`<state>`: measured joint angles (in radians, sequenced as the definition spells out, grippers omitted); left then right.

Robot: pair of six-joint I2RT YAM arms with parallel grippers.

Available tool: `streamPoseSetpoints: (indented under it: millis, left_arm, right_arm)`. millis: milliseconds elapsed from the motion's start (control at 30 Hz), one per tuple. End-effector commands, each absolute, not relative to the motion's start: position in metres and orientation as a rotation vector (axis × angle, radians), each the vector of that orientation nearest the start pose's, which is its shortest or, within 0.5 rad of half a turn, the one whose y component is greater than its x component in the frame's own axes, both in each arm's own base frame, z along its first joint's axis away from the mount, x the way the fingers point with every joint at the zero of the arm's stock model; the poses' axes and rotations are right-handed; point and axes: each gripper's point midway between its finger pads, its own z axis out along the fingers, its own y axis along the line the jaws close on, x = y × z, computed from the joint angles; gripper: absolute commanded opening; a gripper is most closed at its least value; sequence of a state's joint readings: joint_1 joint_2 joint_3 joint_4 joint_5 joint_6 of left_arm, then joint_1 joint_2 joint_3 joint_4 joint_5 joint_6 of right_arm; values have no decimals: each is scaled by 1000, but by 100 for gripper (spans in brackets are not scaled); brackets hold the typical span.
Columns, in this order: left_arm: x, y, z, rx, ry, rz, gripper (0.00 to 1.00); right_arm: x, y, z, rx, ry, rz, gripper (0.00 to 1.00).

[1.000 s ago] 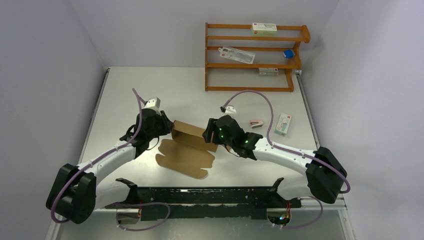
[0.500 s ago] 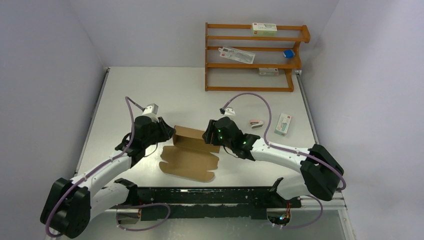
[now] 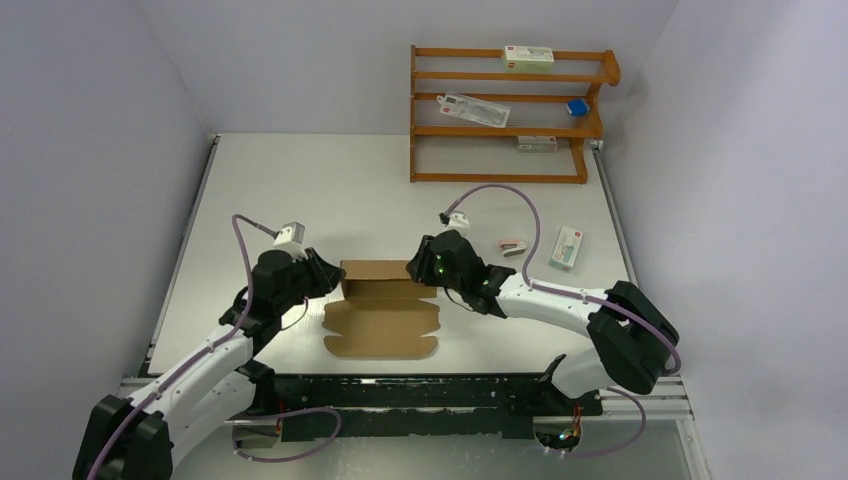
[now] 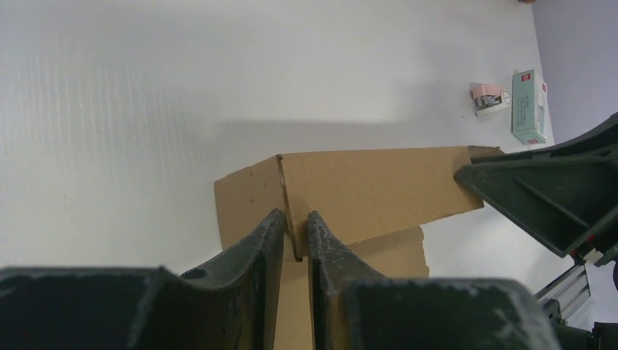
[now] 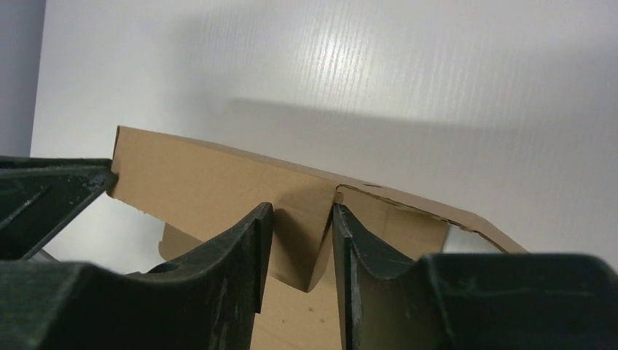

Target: Fold the paper box

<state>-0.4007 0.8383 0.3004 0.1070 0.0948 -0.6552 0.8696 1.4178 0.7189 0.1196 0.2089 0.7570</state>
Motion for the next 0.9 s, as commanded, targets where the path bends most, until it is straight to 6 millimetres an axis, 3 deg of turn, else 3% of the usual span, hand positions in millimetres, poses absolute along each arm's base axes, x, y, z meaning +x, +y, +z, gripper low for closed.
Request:
streamPoseSetpoints:
  millis: [0,300,600,733,867]
  left_arm:
    - [241,-157,95,-216,2102,-810,23]
    - [242,-141,93,-250,2104,-713,24]
    - [242,-138,91,-266,2117,-689,24]
    - [243,-139,92,-270,2115,-694,24]
    - [244,-140,92,-270,2116,-698,24]
  right_arm:
    - [267,323,123,-37,2148,853,38]
    - [268,311,131,-60,2109,821,44]
    - [261,274,158,-21,1991,764,60]
    - [253,258,148,-1,2002,738,61]
    - [243,245,119,23,2049,710,61]
